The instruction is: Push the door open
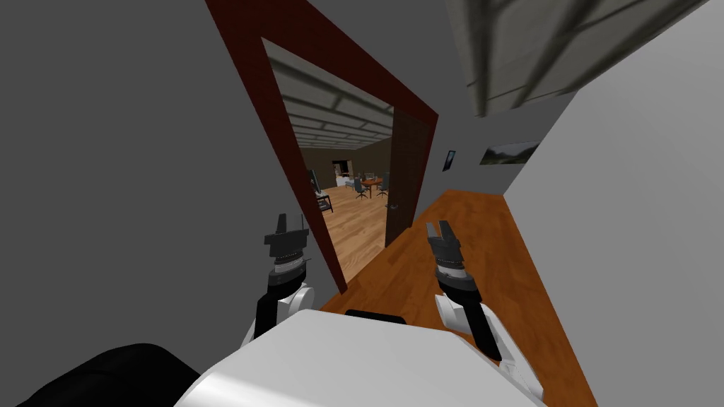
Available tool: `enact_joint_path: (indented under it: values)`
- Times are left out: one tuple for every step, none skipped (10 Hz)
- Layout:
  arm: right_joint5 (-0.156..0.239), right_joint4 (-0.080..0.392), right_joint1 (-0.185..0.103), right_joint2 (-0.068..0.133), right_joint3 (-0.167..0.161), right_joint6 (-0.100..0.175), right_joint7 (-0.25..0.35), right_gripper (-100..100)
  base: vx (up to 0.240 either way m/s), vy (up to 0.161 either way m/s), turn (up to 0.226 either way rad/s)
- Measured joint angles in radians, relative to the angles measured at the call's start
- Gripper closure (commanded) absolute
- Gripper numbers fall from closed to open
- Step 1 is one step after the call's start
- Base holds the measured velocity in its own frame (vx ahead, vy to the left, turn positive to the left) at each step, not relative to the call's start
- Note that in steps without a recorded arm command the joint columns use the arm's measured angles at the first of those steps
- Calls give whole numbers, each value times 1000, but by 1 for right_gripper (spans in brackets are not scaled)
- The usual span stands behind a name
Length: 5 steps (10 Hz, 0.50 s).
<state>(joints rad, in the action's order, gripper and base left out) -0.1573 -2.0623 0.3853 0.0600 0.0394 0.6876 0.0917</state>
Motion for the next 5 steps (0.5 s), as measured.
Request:
enact_joint_path:
  values:
    - [-5, 18, -8, 3, -2, 1, 6, -100, 76, -70, 37]
    - [-9, 38, -13, 6, -4, 5, 11, -100, 87, -81, 34]
    - [-13, 65, -26, 11, -3, 12, 17, -100, 102, -72, 33]
    - [-19, 80, -27, 11, -9, 16, 21, -100, 111, -55, 40]
    - [-25, 102, -36, 13, -12, 19, 25, -100, 105, -65, 38]
